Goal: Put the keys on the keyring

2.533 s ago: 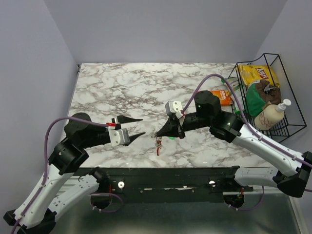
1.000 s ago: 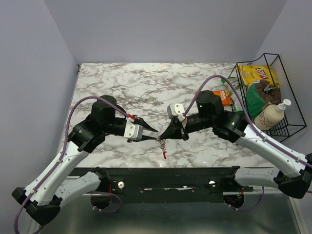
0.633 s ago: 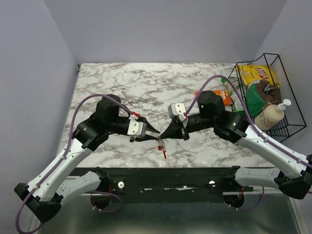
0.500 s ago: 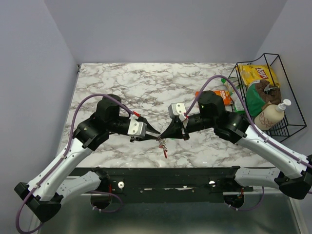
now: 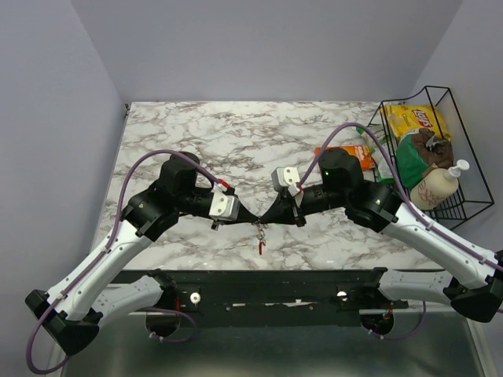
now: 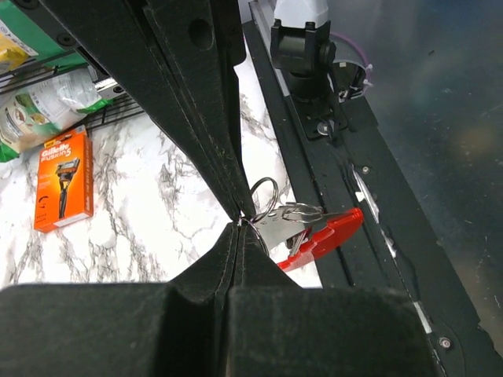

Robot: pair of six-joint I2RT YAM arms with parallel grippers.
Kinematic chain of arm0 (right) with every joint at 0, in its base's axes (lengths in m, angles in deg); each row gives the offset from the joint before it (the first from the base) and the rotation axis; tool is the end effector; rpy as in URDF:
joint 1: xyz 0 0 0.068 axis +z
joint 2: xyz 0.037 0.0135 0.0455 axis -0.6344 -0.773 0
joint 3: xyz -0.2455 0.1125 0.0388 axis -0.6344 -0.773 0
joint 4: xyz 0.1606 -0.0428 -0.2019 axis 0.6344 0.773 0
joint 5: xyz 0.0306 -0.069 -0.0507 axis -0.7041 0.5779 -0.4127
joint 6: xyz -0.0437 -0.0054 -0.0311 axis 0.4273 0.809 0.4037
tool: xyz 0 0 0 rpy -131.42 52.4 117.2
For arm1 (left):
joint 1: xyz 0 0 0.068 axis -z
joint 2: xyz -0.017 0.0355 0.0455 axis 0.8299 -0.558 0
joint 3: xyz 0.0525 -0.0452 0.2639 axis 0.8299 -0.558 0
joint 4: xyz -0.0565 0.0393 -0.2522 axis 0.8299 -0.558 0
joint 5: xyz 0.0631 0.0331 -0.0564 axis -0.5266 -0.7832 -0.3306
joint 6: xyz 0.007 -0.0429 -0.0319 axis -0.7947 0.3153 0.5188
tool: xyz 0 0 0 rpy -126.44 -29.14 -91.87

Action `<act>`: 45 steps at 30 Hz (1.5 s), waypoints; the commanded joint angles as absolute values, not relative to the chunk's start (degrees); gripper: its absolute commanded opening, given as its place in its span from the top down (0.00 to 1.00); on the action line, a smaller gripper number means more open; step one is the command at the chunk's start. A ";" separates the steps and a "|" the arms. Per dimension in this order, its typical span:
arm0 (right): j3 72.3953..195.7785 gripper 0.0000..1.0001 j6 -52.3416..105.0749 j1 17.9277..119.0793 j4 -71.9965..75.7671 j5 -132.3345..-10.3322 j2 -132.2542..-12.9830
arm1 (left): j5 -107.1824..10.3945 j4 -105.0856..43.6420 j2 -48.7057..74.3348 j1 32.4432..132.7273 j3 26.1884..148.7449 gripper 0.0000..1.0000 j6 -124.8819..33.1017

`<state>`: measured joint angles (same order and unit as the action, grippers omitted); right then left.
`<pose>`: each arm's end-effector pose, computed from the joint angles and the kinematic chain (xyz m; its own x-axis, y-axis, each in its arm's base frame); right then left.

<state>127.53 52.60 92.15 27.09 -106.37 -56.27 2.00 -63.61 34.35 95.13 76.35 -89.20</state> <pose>0.1262 0.2060 0.3940 0.1128 -0.2555 -0.9602 -0.9856 -0.1511 -0.0756 0.1243 -0.1399 0.3799 0.2275 0.1678 -0.9592 0.9592 -0.2083 0.1911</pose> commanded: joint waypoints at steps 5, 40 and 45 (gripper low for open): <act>122.10 0.43 49.62 92.20 18.61 -96.32 -50.26 | -4.35 -62.45 36.18 95.90 75.24 1.00 -90.08; 113.21 0.22 44.87 91.50 6.92 -84.70 -45.41 | -21.15 -28.00 58.06 95.90 48.53 1.00 -78.38; 113.38 0.21 44.61 91.49 6.21 -84.79 -46.20 | -24.13 -29.48 60.62 95.90 48.34 1.00 -82.16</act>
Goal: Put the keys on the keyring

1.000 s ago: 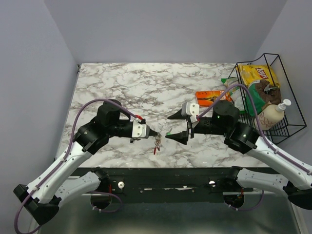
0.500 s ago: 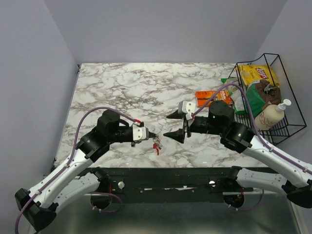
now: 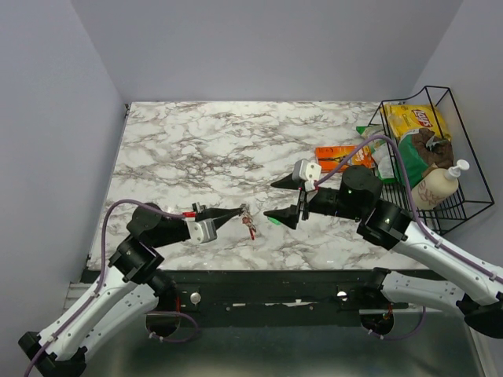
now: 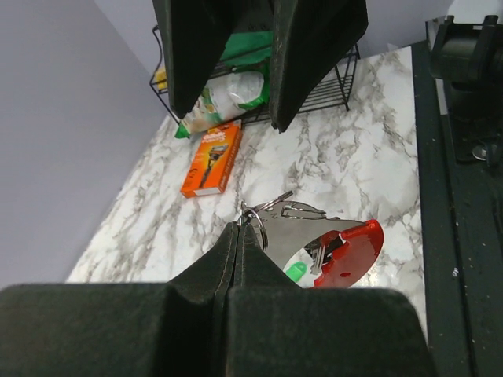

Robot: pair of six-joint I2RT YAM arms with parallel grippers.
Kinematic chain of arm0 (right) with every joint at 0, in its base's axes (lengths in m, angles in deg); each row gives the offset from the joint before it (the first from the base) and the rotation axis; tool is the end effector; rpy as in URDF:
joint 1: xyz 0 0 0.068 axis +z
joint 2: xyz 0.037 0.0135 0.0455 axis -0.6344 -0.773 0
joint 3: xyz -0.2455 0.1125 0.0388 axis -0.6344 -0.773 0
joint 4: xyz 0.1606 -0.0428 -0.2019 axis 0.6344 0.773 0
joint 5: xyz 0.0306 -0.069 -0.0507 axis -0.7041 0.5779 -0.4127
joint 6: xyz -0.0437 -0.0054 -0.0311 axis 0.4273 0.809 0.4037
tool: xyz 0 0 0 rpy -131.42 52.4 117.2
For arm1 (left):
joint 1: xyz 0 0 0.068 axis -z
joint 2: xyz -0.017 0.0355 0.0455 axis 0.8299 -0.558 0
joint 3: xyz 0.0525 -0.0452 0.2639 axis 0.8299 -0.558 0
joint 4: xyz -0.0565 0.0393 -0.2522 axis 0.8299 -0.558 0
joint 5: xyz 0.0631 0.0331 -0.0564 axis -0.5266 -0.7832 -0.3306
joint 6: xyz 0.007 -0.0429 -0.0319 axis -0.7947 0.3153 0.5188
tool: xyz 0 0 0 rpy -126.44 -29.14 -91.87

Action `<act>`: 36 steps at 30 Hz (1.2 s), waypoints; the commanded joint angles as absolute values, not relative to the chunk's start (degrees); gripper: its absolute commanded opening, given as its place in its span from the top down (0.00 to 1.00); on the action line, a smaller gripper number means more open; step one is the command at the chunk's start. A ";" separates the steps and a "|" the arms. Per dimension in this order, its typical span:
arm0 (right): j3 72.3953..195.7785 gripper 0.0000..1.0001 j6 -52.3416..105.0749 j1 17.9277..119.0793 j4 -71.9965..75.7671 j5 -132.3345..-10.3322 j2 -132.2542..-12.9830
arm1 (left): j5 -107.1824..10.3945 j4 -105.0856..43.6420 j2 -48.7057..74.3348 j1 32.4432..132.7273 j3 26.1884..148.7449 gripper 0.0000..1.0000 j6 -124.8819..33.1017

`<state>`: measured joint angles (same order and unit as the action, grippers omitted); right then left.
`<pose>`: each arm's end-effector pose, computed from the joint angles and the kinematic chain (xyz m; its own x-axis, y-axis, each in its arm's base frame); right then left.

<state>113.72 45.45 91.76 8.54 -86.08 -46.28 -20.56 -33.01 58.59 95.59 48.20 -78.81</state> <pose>0.1225 0.1812 0.3788 0.1348 -0.1468 -0.9799 -0.9565 0.2391 -0.1674 0.0903 -0.1015 0.3235 0.3909 0.0588 -0.9186 0.8864 0.2447 0.3929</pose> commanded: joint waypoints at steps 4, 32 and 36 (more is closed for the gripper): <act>113.47 0.21 44.61 91.32 5.86 -84.96 -46.91 | -24.57 -31.07 62.02 95.81 48.78 1.00 -84.98; 115.05 0.26 24.13 85.08 13.94 -65.89 -70.89 | -26.77 -36.08 66.77 95.81 45.62 1.00 -89.90; 119.61 0.42 20.37 84.99 18.50 -65.36 -78.36 | -26.86 -37.04 67.30 95.90 45.71 1.00 -89.99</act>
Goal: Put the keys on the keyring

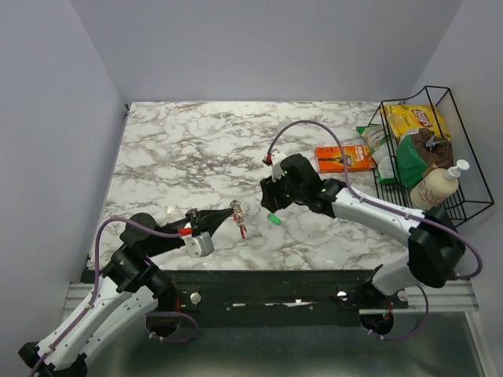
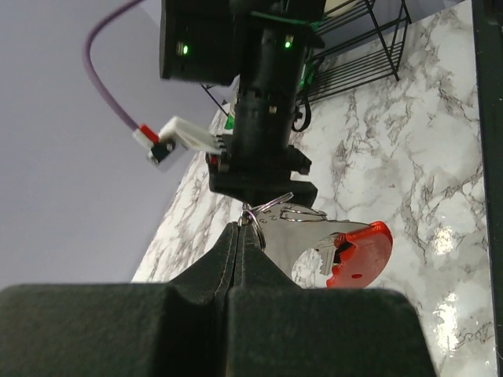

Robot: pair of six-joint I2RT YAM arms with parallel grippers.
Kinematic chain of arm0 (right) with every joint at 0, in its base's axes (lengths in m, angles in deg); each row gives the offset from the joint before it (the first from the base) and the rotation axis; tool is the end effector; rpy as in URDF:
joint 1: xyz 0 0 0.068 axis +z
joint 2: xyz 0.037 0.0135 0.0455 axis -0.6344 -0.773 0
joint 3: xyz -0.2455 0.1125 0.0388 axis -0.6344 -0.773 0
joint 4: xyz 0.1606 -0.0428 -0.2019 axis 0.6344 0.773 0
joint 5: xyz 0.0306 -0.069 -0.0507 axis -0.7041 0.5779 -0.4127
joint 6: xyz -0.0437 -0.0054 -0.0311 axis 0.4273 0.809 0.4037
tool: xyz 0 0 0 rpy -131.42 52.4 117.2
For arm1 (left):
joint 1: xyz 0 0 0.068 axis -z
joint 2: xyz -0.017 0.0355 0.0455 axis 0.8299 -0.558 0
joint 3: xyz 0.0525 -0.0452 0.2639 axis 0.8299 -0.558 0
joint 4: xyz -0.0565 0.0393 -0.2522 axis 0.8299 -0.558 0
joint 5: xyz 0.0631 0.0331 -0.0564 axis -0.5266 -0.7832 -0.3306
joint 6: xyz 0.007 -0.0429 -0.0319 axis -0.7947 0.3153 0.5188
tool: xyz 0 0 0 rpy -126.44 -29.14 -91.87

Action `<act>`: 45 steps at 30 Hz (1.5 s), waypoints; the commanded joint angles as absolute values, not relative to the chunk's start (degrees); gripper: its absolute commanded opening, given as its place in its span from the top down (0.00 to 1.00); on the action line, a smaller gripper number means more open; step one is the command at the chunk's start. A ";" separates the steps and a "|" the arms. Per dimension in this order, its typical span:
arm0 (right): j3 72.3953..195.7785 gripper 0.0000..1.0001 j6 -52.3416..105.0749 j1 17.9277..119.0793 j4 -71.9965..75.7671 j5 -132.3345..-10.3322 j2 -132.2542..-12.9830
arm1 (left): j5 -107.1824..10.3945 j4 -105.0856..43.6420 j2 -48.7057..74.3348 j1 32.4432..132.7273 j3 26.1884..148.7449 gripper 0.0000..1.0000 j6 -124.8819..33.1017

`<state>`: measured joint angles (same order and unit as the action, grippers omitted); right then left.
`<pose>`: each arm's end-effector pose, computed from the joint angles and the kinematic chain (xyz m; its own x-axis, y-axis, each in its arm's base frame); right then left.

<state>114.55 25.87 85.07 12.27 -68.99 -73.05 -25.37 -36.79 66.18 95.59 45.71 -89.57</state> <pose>0.2185 0.2286 0.2587 -0.5084 -0.3394 -0.7914 -0.7055 0.6912 0.1568 0.0754 -0.0861 0.3157 0.5514 0.1340 -0.8234 0.7674 0.3056 0.5636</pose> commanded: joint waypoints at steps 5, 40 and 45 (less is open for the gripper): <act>126.56 0.44 13.59 84.99 25.36 -64.05 -85.83 | -26.77 -37.66 68.09 95.81 45.62 1.00 -89.99; 133.95 0.66 5.32 84.90 35.22 -63.34 -101.75 | -26.86 -42.85 73.63 95.81 45.36 1.00 -90.96; 133.78 0.76 5.41 84.90 35.13 -64.91 -102.19 | -26.95 -43.37 73.54 95.90 45.62 1.00 -91.22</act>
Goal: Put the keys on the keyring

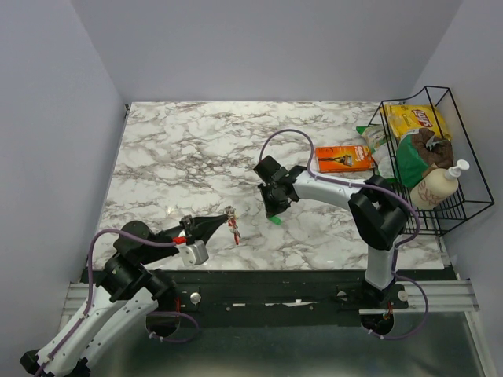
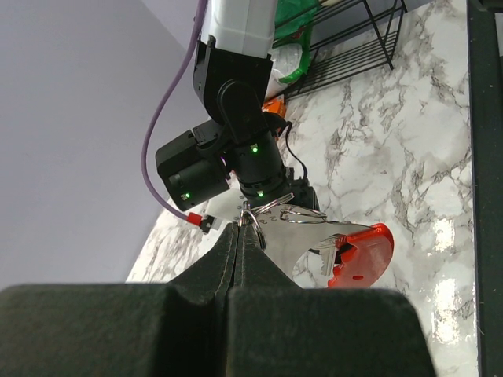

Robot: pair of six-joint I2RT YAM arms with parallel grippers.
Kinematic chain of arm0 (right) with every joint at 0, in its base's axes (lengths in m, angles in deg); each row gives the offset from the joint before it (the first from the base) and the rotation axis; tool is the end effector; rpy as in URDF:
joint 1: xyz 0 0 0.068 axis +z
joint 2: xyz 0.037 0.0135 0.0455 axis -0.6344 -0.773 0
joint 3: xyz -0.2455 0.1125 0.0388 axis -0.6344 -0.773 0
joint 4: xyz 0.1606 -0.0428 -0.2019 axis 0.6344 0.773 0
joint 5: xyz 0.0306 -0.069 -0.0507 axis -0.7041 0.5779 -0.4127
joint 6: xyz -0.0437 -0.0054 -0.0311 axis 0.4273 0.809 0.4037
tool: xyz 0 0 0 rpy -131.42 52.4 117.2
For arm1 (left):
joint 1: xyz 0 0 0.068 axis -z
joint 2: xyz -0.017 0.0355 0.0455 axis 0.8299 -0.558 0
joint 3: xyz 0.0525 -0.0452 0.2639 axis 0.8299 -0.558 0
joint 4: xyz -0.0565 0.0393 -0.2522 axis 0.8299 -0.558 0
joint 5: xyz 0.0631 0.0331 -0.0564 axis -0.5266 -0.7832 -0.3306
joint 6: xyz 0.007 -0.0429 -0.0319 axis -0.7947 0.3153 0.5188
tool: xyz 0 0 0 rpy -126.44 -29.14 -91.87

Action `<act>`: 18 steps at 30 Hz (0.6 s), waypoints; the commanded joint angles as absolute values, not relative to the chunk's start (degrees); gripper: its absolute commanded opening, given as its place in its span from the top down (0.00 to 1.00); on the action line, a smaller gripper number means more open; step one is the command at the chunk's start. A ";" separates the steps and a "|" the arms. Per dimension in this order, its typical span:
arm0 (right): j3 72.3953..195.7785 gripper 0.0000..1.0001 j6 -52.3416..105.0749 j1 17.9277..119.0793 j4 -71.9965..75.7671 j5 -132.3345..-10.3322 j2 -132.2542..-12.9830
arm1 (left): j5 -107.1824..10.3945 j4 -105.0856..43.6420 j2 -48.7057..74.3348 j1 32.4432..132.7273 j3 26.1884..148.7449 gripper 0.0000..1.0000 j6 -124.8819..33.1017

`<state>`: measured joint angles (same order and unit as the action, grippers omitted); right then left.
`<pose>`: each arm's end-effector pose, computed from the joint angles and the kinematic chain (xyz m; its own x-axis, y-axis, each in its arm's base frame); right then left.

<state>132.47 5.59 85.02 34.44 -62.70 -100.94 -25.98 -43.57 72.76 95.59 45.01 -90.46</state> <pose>0.2677 0.2730 0.1676 -0.9057 -0.2639 -0.3318 -0.3283 0.9317 0.1552 0.0599 -0.0728 0.3088 0.5514 0.1523 -0.8202 0.7628 0.3062 0.5696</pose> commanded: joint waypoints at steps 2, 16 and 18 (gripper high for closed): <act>133.69 0.80 5.49 84.99 35.13 -64.92 -101.76 | -27.04 -43.55 73.54 95.90 45.71 1.00 -91.22; 133.69 0.99 9.27 84.90 35.57 -64.92 -95.43 | -27.30 -43.99 73.46 95.81 45.36 1.00 -91.66; 133.51 0.99 10.06 84.90 35.57 -65.10 -93.85 | -27.30 -44.16 73.37 95.90 45.27 1.00 -91.66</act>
